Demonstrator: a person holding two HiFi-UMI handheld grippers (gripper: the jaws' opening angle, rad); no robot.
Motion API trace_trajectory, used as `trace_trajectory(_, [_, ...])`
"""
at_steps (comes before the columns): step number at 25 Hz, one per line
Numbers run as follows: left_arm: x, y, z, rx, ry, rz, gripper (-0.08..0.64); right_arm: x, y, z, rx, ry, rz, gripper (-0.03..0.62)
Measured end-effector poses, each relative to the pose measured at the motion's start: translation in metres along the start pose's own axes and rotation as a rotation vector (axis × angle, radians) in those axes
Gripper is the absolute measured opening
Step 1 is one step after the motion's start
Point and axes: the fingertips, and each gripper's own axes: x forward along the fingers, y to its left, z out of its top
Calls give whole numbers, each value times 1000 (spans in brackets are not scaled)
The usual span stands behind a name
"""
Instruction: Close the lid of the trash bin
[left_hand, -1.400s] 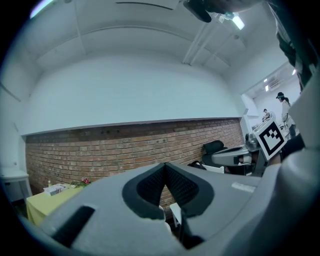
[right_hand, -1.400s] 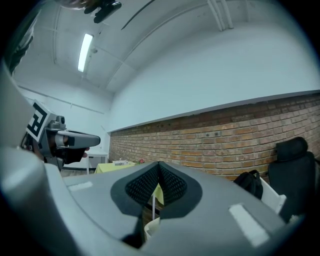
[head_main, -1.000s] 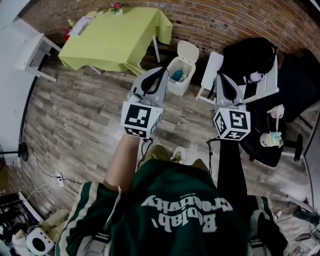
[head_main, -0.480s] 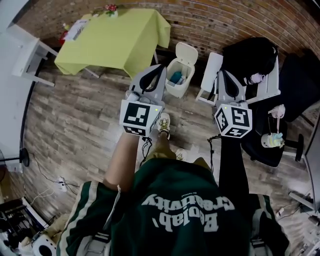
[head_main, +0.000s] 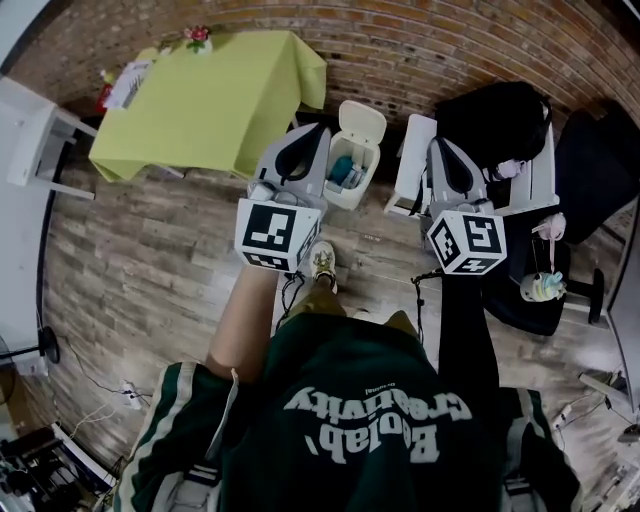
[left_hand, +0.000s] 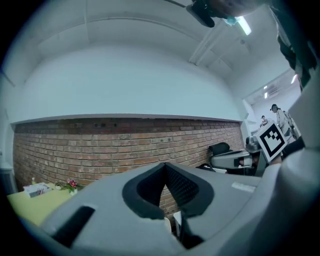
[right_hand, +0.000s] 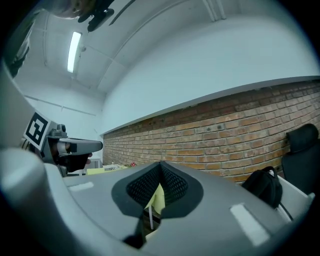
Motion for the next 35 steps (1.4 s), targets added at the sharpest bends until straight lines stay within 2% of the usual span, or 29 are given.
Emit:
trace_trajectory(6, [47,38,-9,11,10,-51,8,56,-9,-6,-16,17,-45,-1])
trace_trajectory(13, [80,81,-4,64,-55,-63,8,115,4,-9,-160,15,-42,8])
trace_trajectory(18, [101,100,-11,39,-78,-139,8,147,10,-18,-208,39,-53,8])
trace_trajectory(21, [112,107,-16,62,-105,-175,8,159,8,-26,-202,50,-74,9])
trace_trajectory(25, [127,120,-26,98,-110,-148,8,168,2,-33,-189,56,-90,9])
trace_trajectory(30, [144,126,-41,94,-87,-129,8,177,-14,-46,-136,79,-100,9])
trace_trajectory(35, [159,128,-49,20,-95,-81,-2,193,-36,-60,-117,112,-95,-2])
